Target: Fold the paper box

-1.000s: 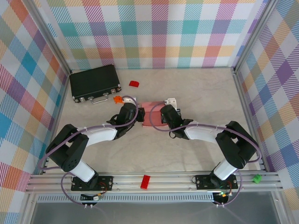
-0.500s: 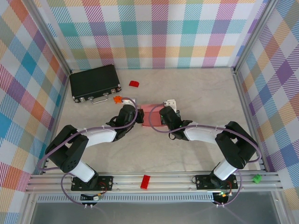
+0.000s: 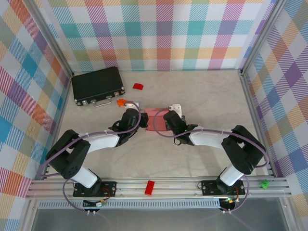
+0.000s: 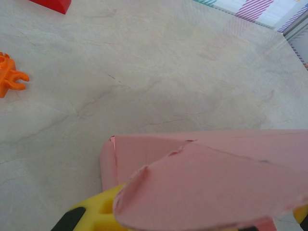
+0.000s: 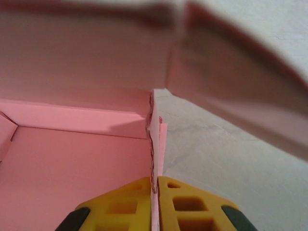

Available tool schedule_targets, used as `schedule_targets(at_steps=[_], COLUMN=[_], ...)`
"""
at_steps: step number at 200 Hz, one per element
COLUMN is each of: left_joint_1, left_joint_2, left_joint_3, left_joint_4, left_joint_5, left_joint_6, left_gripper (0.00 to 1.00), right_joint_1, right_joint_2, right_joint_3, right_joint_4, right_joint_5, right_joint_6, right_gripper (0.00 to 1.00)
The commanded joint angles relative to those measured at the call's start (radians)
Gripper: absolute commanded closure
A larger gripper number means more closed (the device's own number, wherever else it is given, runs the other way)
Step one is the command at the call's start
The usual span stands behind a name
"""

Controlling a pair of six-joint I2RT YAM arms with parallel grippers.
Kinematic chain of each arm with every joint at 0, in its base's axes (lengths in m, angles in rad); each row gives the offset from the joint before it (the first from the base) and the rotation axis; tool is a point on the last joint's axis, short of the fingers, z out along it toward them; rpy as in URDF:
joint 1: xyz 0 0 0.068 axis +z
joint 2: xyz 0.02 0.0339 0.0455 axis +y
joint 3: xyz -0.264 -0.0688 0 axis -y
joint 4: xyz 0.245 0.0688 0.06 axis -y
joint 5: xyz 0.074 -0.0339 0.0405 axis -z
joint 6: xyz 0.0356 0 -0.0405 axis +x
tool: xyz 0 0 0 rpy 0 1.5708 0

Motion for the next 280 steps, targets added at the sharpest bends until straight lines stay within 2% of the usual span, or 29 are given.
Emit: schedule_targets(at_steps=[1,119,225,252,280], left_joint_1=[-0.017,-0.017,-0.017,-0.018,-0.018], left_joint_2=[-0.022,-0.019,-0.006,-0.007,-0.008], left_joint_3=[-0.011,-0.064,-0.048,-0.053,-0.054], left_joint_4=[0.029,0.051,0.050,0.073,0.067], left_joint_5=[0.023,0.036,0.085,0.105,0.097], left_joint_6=[-0.006,-0.009,-0.030,-0.051,-0.048], left_gripper=[0.87,0.96,0.92,0.87,0.87], right_joint_1=[0.010,0.025,0.034,0.039,0.041], right_joint_2=[0.013,0.018,0.018,0.019,0.018], right_joint_3=[0.016,-0.019,-0.034,-0.038,-0.038], right_joint_4=[-0.017,-0.016,-0.022,-0.027,-0.028], right_joint_5=[-0.007,-0.004,-0.003,-0.002,-0.001], right_joint_6=[0.023,0.034,0.056,0.064,0.067], right_gripper=[0.88,0.96,0.96,0.96,0.96])
